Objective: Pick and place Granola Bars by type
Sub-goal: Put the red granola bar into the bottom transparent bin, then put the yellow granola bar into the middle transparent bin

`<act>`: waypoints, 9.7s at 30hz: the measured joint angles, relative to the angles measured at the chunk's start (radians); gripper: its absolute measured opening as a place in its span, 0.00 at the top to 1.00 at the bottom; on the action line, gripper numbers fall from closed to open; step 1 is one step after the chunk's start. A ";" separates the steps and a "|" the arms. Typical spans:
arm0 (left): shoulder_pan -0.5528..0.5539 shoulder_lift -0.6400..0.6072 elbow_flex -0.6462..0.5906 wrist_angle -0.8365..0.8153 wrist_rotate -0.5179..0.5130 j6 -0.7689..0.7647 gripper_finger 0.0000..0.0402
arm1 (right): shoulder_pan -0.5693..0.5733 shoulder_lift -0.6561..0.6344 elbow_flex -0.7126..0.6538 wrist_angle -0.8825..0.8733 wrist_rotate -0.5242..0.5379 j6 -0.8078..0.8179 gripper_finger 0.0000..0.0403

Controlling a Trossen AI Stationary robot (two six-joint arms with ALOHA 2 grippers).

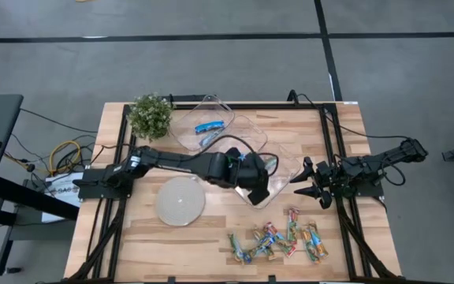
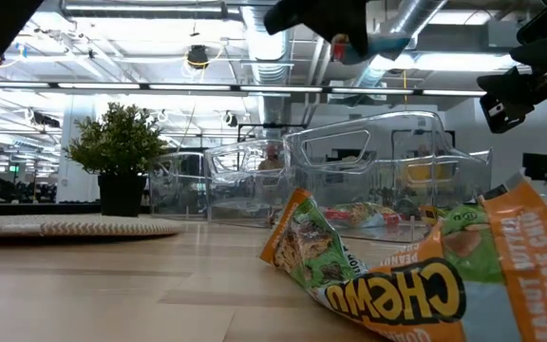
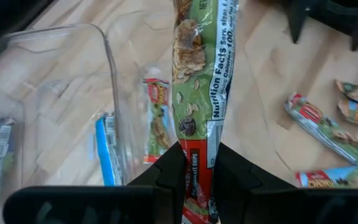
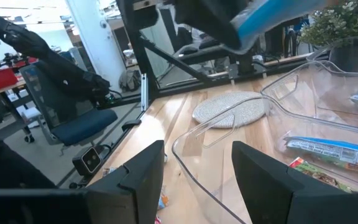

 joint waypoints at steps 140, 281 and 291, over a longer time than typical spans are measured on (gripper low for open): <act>-0.055 -1.046 -1.561 0.961 0.265 0.574 0.66 | 0.000 0.000 0.000 0.000 0.000 0.000 0.54; 0.006 -2.215 -2.337 1.184 0.410 0.654 0.66 | 0.033 0.551 0.589 -0.667 -0.117 0.881 0.54; 0.006 -2.216 -2.337 1.184 0.411 0.656 0.66 | 0.202 0.801 0.690 -0.784 -0.184 1.125 0.54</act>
